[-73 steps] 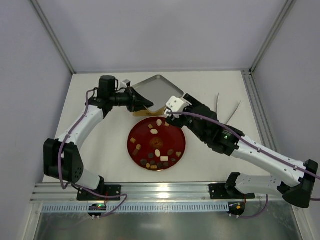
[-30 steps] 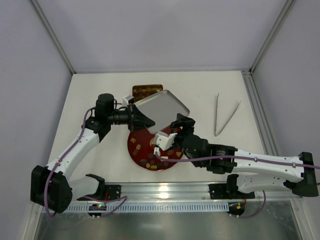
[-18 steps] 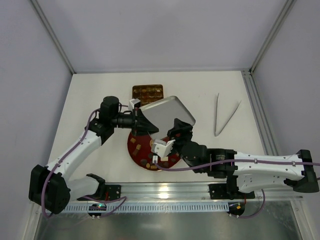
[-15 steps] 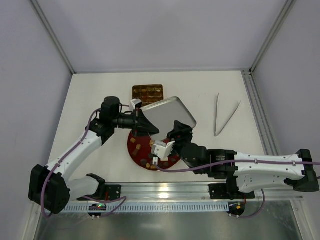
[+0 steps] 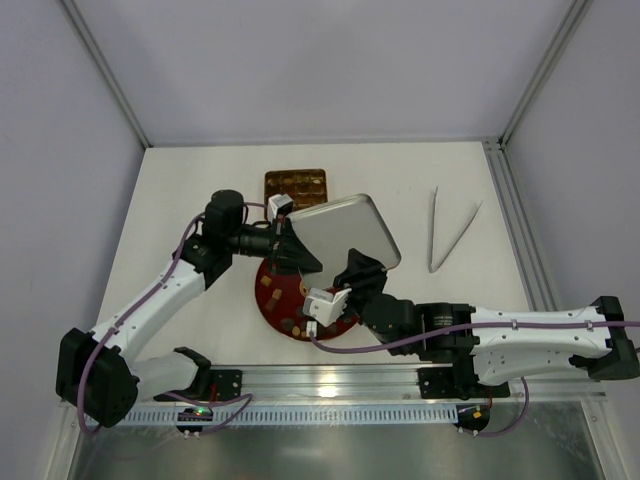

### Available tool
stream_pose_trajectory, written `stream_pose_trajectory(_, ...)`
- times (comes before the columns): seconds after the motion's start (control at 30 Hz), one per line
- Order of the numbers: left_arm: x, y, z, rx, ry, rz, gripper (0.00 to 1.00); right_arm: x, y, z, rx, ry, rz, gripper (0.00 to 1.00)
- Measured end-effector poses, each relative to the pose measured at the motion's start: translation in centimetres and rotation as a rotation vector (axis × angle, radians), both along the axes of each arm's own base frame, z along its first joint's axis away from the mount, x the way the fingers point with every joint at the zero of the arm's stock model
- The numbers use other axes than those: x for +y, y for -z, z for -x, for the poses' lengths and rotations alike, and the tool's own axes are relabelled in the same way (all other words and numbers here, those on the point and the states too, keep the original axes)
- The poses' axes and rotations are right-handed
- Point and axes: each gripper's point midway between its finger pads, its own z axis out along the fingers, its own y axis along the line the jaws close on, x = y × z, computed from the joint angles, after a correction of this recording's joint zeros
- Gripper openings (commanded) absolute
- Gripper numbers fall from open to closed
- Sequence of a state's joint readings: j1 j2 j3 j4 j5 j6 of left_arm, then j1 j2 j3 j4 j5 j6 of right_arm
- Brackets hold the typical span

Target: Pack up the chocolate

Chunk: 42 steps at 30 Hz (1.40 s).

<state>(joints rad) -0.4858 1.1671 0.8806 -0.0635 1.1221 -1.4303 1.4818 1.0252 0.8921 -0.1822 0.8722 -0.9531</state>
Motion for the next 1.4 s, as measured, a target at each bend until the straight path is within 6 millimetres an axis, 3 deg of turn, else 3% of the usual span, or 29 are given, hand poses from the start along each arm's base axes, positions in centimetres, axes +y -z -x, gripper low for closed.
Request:
stream_pose_trajectory(0.3,-0.3,0.0,0.7,-0.032,0.032,0.002,0.0,-0.1,0.0,0.1,-0.026,0.015,0.038,0.44)
stream_pose_trajectory(0.47,-0.4,-0.1,0.9,-0.05,0.041,0.002,0.0,0.0,0.2,0.1,-0.035,0.017,0.057,0.37)
stream_pose_trajectory(0.63,-0.5,-0.3,1.0,-0.053,0.047,-0.001,0.02,0.0,0.2,0.2,-0.046,0.018,0.08,0.23)
stream_pose_trajectory(0.77,-0.5,-0.7,1.1,-0.039,0.047,-0.004,0.18,0.1,0.8,0.3,-0.057,0.008,0.139,0.04)
stream_pose_trajectory(0.9,-0.5,-0.7,1.2,-0.068,0.055,-0.005,0.31,0.3,0.7,0.3,-0.05,0.017,0.122,0.04)
stream_pose_trajectory(1.13,-0.6,-2.5,1.4,-0.18,0.081,0.02,0.78,0.5,0.1,0.3,-0.031,0.026,0.072,0.04)
stream_pose_trajectory(1.4,-0.2,-3.7,0.0,-0.252,0.042,0.022,0.84,0.3,0.2,0.4,0.0,0.038,0.039,0.04)
